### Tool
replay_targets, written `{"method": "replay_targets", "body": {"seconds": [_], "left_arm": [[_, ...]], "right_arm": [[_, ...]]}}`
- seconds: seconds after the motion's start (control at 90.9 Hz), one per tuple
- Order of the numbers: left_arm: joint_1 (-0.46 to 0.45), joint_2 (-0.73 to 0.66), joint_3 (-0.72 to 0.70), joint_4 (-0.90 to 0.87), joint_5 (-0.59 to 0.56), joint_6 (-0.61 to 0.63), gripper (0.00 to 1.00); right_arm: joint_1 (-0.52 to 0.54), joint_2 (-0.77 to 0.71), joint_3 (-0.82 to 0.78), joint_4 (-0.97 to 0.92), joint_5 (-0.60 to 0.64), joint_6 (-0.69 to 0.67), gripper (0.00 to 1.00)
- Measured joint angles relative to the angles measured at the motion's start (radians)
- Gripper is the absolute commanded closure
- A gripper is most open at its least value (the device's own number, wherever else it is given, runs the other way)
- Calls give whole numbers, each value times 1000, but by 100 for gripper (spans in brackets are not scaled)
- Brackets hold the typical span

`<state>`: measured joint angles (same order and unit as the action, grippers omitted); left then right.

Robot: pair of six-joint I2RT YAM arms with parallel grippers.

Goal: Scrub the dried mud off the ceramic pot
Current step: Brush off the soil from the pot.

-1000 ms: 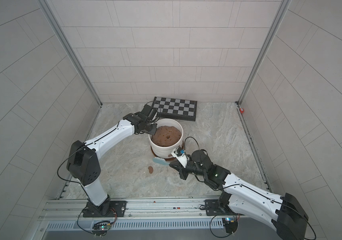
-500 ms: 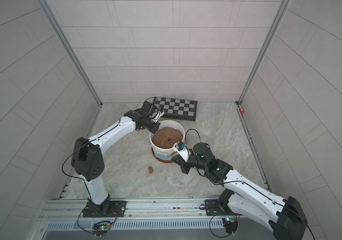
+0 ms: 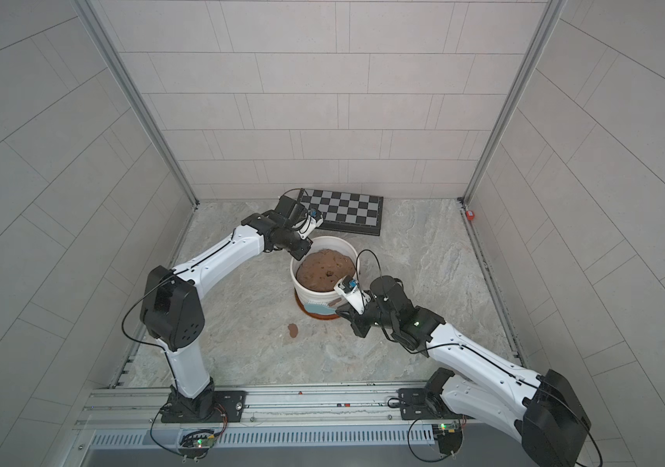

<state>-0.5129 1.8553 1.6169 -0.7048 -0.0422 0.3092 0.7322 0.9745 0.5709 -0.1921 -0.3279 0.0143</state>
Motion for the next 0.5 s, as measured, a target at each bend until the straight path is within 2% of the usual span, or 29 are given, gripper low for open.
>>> {"method": "replay_targets", "body": {"seconds": [0.495], "left_arm": [[0, 2, 2, -2, 1, -1, 100]], "right_arm": [[10, 50, -66, 72, 43, 81, 100]]}}
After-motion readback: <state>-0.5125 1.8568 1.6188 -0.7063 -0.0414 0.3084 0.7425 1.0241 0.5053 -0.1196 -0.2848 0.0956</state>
